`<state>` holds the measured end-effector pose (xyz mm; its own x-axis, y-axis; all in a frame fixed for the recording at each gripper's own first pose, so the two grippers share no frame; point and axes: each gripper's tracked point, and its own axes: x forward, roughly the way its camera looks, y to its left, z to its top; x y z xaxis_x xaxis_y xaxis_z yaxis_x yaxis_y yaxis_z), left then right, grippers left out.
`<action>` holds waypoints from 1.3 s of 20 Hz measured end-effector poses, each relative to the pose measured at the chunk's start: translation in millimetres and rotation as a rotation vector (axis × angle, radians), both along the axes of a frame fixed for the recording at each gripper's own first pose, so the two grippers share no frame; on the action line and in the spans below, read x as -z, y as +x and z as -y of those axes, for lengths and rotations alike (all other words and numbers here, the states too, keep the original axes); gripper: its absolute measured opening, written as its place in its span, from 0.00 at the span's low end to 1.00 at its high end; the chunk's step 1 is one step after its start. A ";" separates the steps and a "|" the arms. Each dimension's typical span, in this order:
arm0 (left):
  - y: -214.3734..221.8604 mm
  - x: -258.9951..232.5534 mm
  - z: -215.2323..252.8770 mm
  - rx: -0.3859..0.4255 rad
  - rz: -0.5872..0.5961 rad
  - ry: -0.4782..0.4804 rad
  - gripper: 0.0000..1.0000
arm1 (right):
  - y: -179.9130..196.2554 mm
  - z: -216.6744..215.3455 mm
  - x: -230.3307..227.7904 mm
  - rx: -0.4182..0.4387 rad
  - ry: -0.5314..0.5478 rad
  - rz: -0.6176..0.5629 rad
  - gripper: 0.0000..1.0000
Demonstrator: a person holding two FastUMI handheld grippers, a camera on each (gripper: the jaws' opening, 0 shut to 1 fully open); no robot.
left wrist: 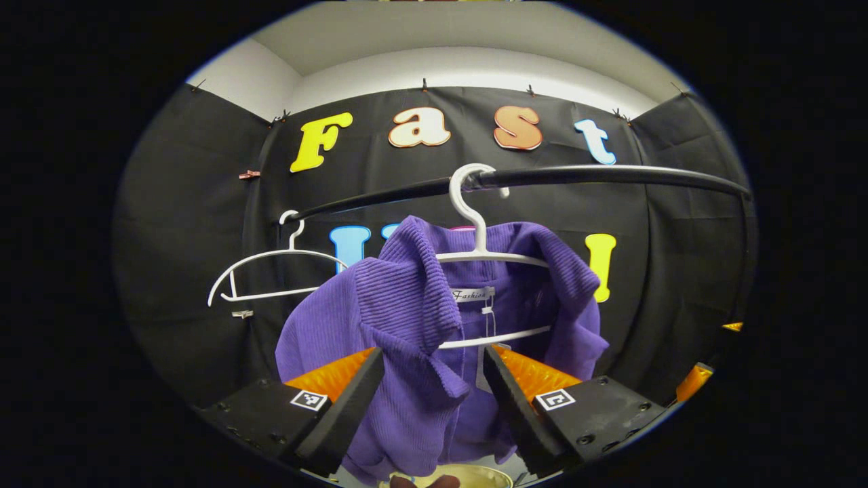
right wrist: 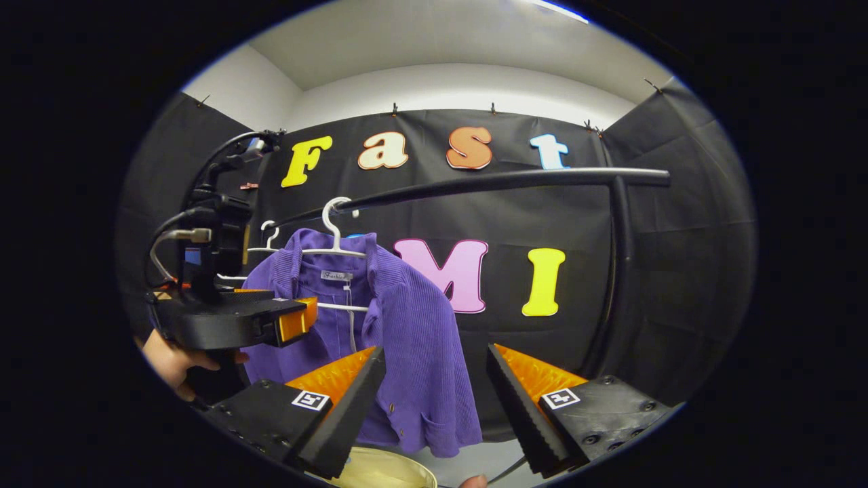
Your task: Grasp the clothes on the hanger with both hands and then place them into the laundry hamper below.
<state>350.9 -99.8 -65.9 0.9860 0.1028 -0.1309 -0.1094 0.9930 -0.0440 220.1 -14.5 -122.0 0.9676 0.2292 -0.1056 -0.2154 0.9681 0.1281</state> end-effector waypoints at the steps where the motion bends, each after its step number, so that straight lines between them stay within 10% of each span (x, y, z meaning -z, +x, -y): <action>1: 9.1 3.5 -4.6 -0.017 -0.008 0.006 0.95 | 3.9 -1.0 0.2 -0.003 0.004 0.001 0.96; 6: 26.8 12.2 -18.3 -0.036 -0.008 0.013 0.86 | 26.3 -22.8 -8.6 -0.011 0.012 0.034 0.97; 12: 21.8 18.0 -34.7 -0.005 -0.029 -0.003 0.14 | 55.5 -65.9 -18.4 -0.035 0.022 0.076 0.97; 24: 0.5 25.8 -45.6 0.078 -0.049 0.012 0.07 | 117.7 -117.0 8.3 -0.021 -0.001 0.059 0.97; 26: -1.5 27.4 -48.6 0.068 -0.042 0.046 0.06 | 126.5 -124.7 12.3 -0.033 -0.007 0.064 0.77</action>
<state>349.3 -51.1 -93.4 0.9847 0.0423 -0.1691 -0.0420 0.9991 0.0055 346.7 110.2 -134.4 0.9644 0.2604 -0.0459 -0.2544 0.9612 0.1064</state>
